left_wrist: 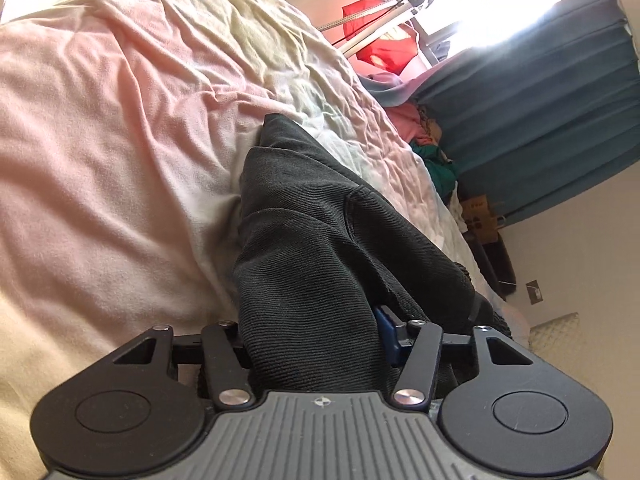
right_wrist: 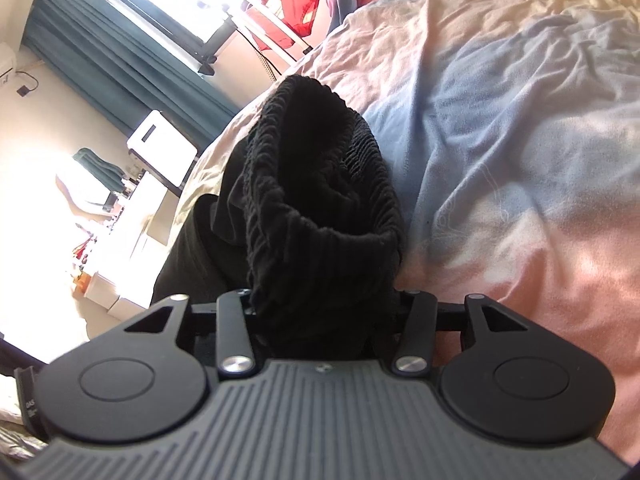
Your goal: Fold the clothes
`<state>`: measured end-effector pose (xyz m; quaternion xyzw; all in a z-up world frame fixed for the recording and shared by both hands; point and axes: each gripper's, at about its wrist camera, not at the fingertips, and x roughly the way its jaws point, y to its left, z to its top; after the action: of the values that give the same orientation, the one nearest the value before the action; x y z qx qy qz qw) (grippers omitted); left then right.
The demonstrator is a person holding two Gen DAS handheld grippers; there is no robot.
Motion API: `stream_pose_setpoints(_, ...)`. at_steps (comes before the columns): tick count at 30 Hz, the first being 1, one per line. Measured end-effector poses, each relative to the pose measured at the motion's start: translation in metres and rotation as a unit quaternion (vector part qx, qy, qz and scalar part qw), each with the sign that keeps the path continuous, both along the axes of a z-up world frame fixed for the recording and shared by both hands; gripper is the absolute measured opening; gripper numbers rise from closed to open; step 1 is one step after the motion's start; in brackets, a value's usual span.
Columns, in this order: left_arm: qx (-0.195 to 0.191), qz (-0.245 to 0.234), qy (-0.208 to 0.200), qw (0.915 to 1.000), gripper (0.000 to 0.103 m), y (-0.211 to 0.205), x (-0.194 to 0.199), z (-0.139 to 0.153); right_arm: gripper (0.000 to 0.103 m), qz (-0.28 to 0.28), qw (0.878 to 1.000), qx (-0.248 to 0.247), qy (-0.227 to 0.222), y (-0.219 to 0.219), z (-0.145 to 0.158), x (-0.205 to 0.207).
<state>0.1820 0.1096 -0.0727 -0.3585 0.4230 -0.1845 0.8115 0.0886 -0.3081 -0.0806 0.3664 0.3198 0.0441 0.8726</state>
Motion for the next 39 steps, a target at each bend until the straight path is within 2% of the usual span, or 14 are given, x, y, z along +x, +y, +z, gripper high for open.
stream_pose_setpoints(2, -0.002, -0.001, 0.002, 1.0000, 0.052, 0.000, 0.001, 0.014, 0.045, -0.005, 1.000, -0.008, -0.009, 0.003, 0.013, -0.006)
stream_pose_setpoints(5, 0.008, -0.014, -0.016, 0.9997, 0.050, -0.011, 0.001, 0.042, 0.043, -0.012, 1.000, -0.007, -0.016, -0.001, 0.033, -0.018)
stream_pose_setpoints(9, -0.010, -0.028, -0.019, 0.9994, 0.049, -0.048, 0.007, 0.076, 0.042, -0.034, 0.998, 0.009, -0.045, -0.032, 0.065, -0.037)
stream_pose_setpoints(12, -0.020, -0.051, -0.019, 0.9983, 0.048, -0.098, 0.022, 0.103, 0.042, -0.064, 0.996, 0.029, -0.059, -0.072, 0.084, -0.044)
stream_pose_setpoints(17, -0.015, -0.109, -0.016, 0.9939, 0.048, -0.224, 0.077, 0.130, 0.042, -0.119, 0.989, 0.046, -0.067, -0.169, 0.104, -0.033)
stream_pose_setpoints(20, -0.016, -0.137, -0.018, 0.9903, 0.048, -0.306, 0.114, 0.137, 0.042, -0.158, 0.984, 0.041, -0.070, -0.236, 0.108, -0.018)
stream_pose_setpoints(26, -0.023, -0.191, -0.013, 0.9813, 0.048, -0.483, 0.200, 0.120, 0.042, -0.230, 0.971, 0.009, -0.065, -0.355, 0.109, 0.020)
stream_pose_setpoints(31, -0.006, -0.240, -0.026, 0.9703, 0.048, -0.583, 0.247, 0.075, 0.042, -0.274, 0.960, 0.002, -0.053, -0.423, 0.073, 0.040)
stream_pose_setpoints(34, 0.019, -0.274, -0.034, 0.9609, 0.048, -0.610, 0.257, 0.045, 0.042, -0.287, 0.957, 0.003, -0.035, -0.443, 0.040, 0.044)
stream_pose_setpoints(37, 0.040, -0.305, -0.037, 0.9509, 0.049, -0.609, 0.249, 0.024, 0.042, -0.293, 0.956, 0.023, -0.020, -0.446, 0.002, 0.033)
stream_pose_setpoints(39, 0.065, -0.331, -0.047, 0.9402, 0.049, -0.599, 0.235, 0.013, 0.043, -0.305, 0.951, 0.048, -0.011, -0.434, -0.021, 0.017)
